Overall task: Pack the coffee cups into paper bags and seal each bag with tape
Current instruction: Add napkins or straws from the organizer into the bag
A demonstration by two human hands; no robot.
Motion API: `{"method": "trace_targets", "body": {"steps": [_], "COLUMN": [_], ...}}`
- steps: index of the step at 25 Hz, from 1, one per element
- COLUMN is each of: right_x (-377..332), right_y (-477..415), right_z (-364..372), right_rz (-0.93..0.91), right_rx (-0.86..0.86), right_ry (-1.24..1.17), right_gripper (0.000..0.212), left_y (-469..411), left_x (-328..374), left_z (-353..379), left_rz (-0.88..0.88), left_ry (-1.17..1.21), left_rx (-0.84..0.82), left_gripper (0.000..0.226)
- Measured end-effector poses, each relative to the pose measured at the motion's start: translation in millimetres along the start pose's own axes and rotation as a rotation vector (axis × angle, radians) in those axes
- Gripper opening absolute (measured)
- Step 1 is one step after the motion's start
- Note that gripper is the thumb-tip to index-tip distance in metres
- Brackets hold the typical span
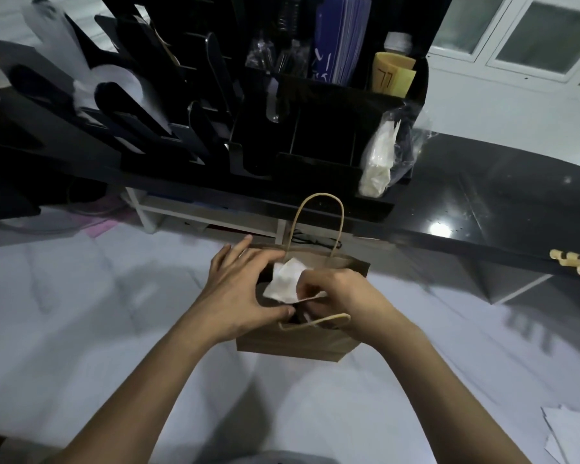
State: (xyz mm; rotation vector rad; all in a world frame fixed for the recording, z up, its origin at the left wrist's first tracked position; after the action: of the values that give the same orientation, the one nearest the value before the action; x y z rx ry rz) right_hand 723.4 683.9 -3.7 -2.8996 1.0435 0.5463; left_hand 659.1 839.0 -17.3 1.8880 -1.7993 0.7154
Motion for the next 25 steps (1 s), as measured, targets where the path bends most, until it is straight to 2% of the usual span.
{"method": "trace_targets", "body": {"steps": [3, 6, 11, 13, 17, 20, 22, 25], "right_x": [0.2, 9.9, 18.3, 18.8, 17.2, 17.7, 19.8, 29.9], "right_y": [-18.9, -24.9, -11.8, -3.9, 5.7, 11.1, 15.6, 29.8], "right_z": [11.7, 20.9, 9.1, -1.4, -6.3, 2.8, -1.7, -24.0], "right_rz": [-0.001, 0.055, 0.093, 0.108, 0.128, 0.173, 0.197, 0.205], "right_rx": [-0.183, -0.249, -0.232, -0.197, -0.173, -0.211, -0.12, 0.217], "right_ry": [0.115, 0.073, -0.085, -0.133, -0.086, -0.081, -0.126, -0.168], "right_gripper": [0.017, 0.021, 0.033, 0.031, 0.016, 0.026, 0.029, 0.025], "left_y": [-0.4, 0.0, 0.9, 0.5, 0.0, 0.5, 1.9, 6.5], "left_x": [-1.4, -4.5, -2.8, -2.4, -0.9, 1.0, 1.6, 0.8], "left_z": [1.4, 0.7, -1.4, -1.0, 0.2, 0.2, -2.0, -13.1], "left_rz": [0.018, -0.007, -0.029, -0.031, -0.021, -0.023, -0.019, 0.008], "left_ry": [-0.01, -0.021, -0.009, -0.005, -0.013, 0.003, 0.039, 0.147], "left_rx": [-0.005, 0.005, 0.007, 0.012, 0.002, 0.008, 0.045, 0.172], "left_gripper": [0.087, 0.085, 0.082, 0.08, 0.073, 0.064, 0.05, 0.025]}}
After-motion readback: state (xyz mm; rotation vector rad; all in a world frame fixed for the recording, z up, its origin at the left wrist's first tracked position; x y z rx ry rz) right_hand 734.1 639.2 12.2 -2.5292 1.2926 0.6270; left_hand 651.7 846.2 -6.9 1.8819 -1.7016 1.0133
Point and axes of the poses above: each hand's wrist, its own y-axis away from the middle knuckle, its own z-axis out of the palm, x = y × z, the point moved 6 cm from there along -y, towards the middle knuckle, and after that the axes turned 3 degrees about y, right-handed, at the moved point
